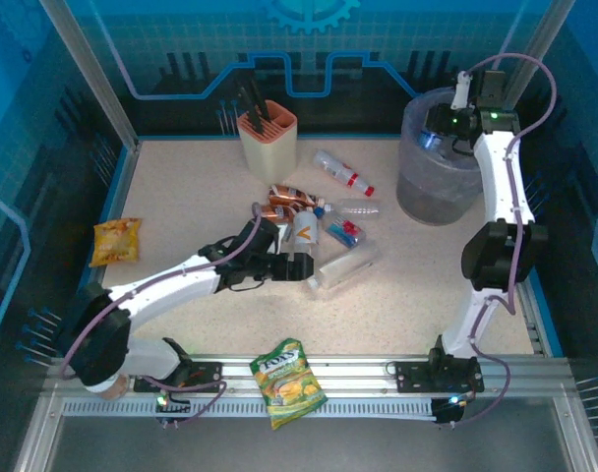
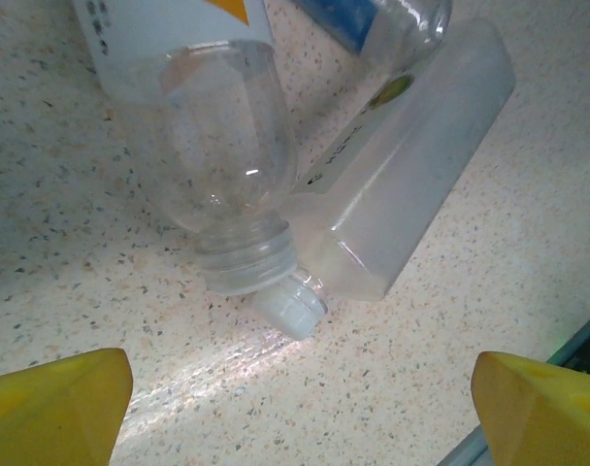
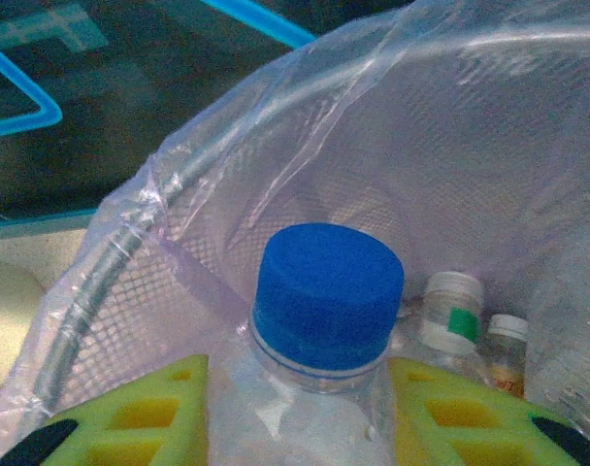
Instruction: Put the plastic bottles in the bin
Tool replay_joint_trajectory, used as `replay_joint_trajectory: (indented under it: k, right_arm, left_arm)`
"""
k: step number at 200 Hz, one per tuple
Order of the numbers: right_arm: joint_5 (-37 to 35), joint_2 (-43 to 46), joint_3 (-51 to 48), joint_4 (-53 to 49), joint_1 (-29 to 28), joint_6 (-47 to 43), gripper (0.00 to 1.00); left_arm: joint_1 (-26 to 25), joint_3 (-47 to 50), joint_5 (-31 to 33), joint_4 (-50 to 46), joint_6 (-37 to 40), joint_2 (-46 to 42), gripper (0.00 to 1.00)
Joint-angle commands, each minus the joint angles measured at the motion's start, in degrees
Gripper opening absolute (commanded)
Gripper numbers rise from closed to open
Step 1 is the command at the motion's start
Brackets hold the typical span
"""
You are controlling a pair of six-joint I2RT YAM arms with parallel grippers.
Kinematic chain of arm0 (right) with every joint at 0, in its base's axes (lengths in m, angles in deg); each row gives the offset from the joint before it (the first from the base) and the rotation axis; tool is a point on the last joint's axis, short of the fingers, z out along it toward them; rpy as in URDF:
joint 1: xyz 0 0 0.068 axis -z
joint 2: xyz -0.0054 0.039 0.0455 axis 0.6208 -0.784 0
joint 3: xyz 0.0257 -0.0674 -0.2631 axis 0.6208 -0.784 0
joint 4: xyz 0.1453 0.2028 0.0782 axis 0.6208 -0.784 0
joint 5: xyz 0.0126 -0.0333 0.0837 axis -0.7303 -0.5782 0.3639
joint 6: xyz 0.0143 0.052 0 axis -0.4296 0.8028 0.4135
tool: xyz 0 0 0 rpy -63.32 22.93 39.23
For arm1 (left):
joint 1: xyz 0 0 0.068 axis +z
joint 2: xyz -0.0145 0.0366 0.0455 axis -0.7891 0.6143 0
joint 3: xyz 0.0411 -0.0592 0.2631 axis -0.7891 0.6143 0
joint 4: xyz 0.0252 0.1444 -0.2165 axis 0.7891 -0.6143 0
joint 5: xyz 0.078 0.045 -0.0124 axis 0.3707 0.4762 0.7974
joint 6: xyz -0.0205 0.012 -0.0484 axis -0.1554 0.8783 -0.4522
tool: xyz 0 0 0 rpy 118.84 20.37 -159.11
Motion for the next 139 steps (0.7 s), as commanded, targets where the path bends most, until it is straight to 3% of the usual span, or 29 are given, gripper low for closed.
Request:
replay_joint_trajectory:
  k: [1,42,84,123,139]
  right_arm:
    - [0.17,-3.27,2.42,-5.20,-1.65,-0.34,0.36]
    - [-0.58,-5.46,4.33,-7.80,-1.63,0.33,0.53]
    - [0.01,-3.47,8.16,-9.10,-0.13,1.06,0.81]
    - [-0.31,-0.28,13.43,-13.31,2.39,0.93,0.99]
    - [-0.31,2.33,14.00,-14.47,3.45,0.36,1.00]
  left_arm:
    - [-0.92,-1.77,1.44,1.18,0.35,2.81,0.92]
    - [-0.88,0.08,0.13,6.69,-1.26,5.98,0.92]
    - [-0.47,-0.12,0.31,8.65,-1.70,8.27,0.92]
    - [0.00,-0.52,1.63,8.39,-1.82,9.79,0.90]
    - [0.01,-1.13,1.77,7.77,-1.38,10.69,0.90]
